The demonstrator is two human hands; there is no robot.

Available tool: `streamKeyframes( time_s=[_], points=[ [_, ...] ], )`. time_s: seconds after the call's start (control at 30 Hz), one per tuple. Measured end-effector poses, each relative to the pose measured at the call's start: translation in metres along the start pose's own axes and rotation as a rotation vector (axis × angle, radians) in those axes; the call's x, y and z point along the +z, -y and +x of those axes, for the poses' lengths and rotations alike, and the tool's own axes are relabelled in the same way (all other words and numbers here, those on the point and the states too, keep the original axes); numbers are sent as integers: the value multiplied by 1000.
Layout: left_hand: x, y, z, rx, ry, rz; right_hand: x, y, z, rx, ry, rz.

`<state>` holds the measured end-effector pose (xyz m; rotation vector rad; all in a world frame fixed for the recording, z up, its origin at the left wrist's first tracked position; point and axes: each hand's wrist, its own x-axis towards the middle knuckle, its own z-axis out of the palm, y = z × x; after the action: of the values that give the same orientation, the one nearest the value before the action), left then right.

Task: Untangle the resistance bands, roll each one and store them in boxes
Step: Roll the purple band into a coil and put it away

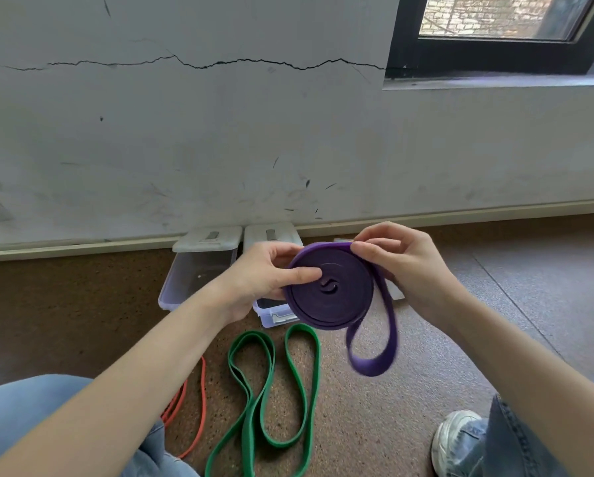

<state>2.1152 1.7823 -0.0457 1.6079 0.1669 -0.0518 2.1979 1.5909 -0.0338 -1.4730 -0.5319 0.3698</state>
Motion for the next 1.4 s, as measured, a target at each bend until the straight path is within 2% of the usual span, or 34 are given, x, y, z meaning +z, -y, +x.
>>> streamKeyframes(
  time_s=[0.13,0.3,0.4,0.5,0.57,0.63,0.77,0.87,0.97,1.07,1.13,1.3,1.33,1.4],
  points=[
    [3,0,3,-21,-35,-78,-3,-4,1,-12,-24,-113],
    [9,6,8,-60,-141,-225,6,-19,-8,46,138,-120],
    [5,7,7,-80,-10,-151,-3,-11,-8,-12,158,-151],
    [-1,7,2,-116,212,1,-12,-2,-11,-18,347,-278],
    [2,9,-1,-116,268,98,-12,-1,-15,-3,422,-313],
    [8,7,-2,-97,204,137,-11,-2,-16,2,393,-276],
    [12,1,-2,-78,15,48,-11,-10,-13,55,167,-204],
    [14,7,-7,-112,-80,-32,-2,-18,-15,80,145,-163],
    [7,7,-15,-154,19,-29,-1,-15,-15,43,193,-183],
    [-4,6,-20,-188,164,59,3,-8,-14,50,372,-288],
    [-6,10,-23,-197,175,125,11,-11,-12,67,393,-334],
    [-15,27,-16,-204,-39,3,36,-24,8,53,38,-373],
    [-17,32,-14,-216,-100,-23,42,-28,13,57,15,-432],
    [-21,44,-9,-267,-237,-112,54,-39,24,98,74,-521]
  ],
)
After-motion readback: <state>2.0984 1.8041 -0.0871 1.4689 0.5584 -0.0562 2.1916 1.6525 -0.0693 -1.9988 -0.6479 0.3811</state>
